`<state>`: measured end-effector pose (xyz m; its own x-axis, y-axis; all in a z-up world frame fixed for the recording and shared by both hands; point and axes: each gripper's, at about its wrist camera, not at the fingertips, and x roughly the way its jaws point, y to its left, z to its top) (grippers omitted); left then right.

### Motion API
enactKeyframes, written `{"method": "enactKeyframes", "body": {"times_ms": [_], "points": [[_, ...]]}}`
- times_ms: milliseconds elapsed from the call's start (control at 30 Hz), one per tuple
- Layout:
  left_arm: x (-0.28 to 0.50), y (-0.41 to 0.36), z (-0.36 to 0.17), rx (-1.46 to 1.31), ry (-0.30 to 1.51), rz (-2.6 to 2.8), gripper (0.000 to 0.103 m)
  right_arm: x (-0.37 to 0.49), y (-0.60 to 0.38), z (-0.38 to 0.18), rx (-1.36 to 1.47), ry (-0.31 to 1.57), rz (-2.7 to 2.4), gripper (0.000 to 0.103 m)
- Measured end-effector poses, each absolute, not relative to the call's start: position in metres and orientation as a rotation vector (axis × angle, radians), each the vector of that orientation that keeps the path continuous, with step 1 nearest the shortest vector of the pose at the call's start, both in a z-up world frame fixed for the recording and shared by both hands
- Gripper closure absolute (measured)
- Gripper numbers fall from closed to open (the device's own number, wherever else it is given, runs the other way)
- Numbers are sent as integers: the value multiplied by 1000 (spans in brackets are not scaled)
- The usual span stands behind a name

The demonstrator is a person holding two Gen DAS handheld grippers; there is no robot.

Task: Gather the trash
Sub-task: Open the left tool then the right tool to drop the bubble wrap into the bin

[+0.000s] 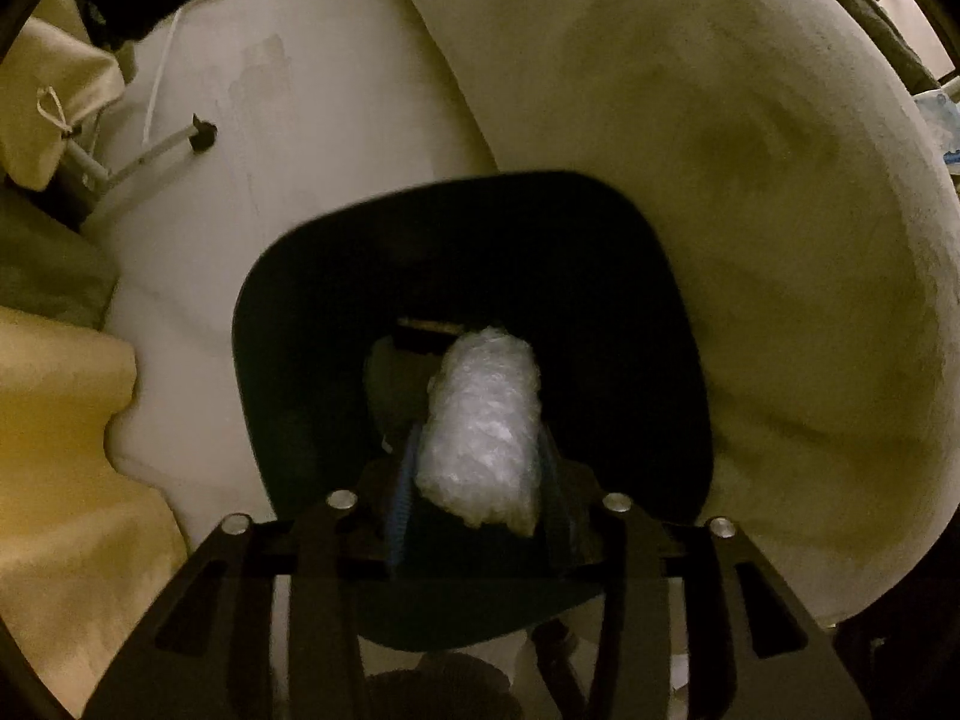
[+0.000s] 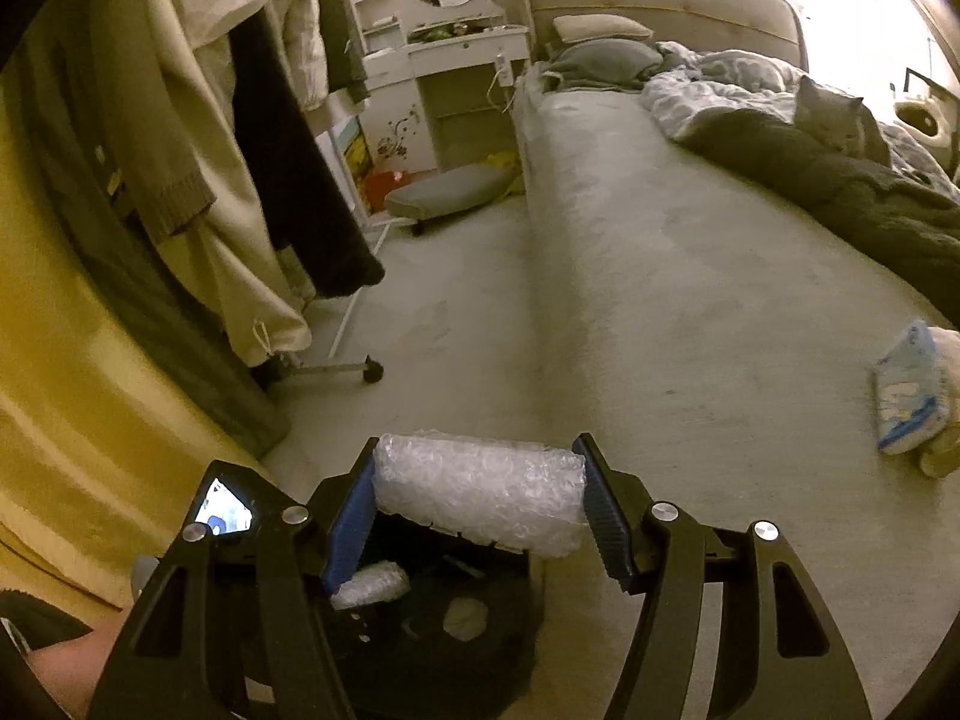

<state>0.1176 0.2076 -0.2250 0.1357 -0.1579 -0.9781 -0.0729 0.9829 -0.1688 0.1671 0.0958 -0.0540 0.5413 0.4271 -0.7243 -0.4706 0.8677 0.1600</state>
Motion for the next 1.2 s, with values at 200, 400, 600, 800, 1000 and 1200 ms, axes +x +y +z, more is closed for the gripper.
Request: {"method": "enactKeyframes", "body": {"times_ms": [200, 400, 600, 800, 1000, 1200], "points": [[109, 229, -225, -236, 1422, -54, 38, 166, 120, -75, -90, 895, 556, 39], [100, 255, -216, -244, 1386, -7, 38, 170, 137, -100, -98, 968, 570, 39], [90, 278, -204, -255, 1337, 24, 38, 170, 154, -126, -130, 1040, 583, 39], [79, 297, -195, -273, 1301, 40, 38, 167, 175, -150, -185, 1099, 604, 39], [67, 307, -182, -247, 1266, 64, 43, 165, 188, -170, -237, 1146, 614, 39], [62, 304, -154, -214, 1184, 31, 46, 163, 207, -192, -307, 1191, 627, 39]]}}
